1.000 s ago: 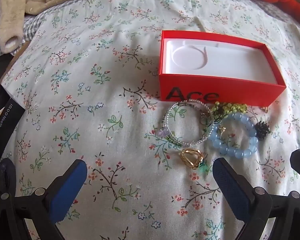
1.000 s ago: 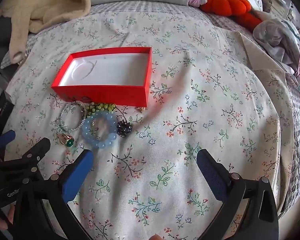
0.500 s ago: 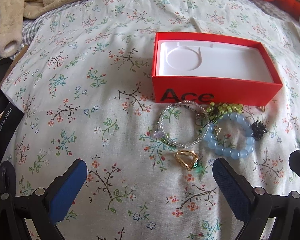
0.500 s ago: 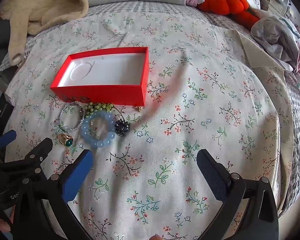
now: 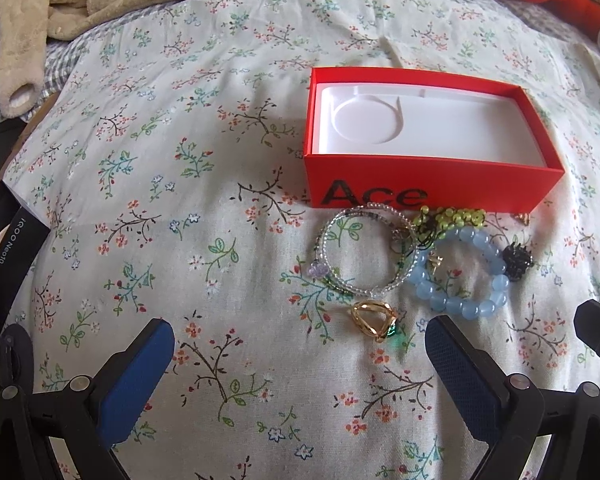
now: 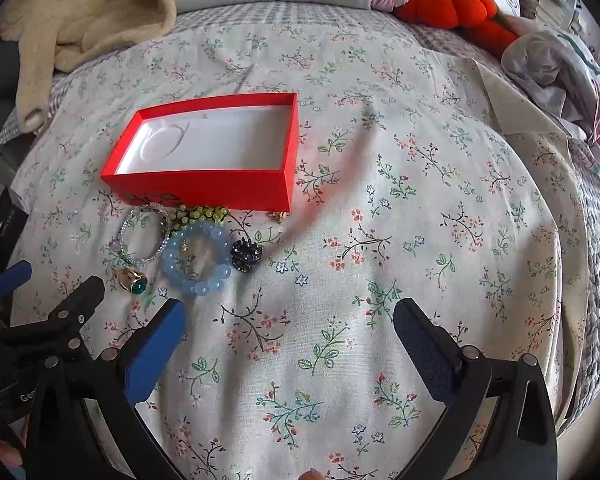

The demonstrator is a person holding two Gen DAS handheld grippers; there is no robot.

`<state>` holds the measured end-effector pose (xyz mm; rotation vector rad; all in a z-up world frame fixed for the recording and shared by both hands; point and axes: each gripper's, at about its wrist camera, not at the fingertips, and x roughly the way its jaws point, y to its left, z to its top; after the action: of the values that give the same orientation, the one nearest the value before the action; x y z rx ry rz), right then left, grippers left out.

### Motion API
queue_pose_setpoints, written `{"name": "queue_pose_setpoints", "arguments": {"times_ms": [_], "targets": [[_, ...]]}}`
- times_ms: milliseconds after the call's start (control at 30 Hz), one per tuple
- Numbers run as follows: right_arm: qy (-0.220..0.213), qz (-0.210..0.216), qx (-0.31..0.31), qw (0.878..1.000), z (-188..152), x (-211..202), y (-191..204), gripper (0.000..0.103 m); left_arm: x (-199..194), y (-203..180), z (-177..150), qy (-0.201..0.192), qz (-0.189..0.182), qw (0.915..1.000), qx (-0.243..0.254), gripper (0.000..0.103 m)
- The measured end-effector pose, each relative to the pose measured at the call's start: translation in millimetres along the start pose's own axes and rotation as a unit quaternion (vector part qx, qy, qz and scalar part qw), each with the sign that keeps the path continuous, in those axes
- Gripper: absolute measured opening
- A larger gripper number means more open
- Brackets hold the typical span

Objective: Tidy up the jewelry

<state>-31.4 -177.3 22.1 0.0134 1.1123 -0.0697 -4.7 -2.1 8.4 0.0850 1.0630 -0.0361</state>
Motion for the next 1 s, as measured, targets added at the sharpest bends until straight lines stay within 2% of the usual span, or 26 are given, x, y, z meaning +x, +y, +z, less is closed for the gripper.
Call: {"name": "queue_pose_setpoints", "arguments": {"times_ms": [1000], "targets": [[0.0,-0.002,0.002,1.0,0.9,1.3,-0.2,0.103,-3.7,0.3,2.0,-0.005,0.001,1.0,0.001,0.103]]}}
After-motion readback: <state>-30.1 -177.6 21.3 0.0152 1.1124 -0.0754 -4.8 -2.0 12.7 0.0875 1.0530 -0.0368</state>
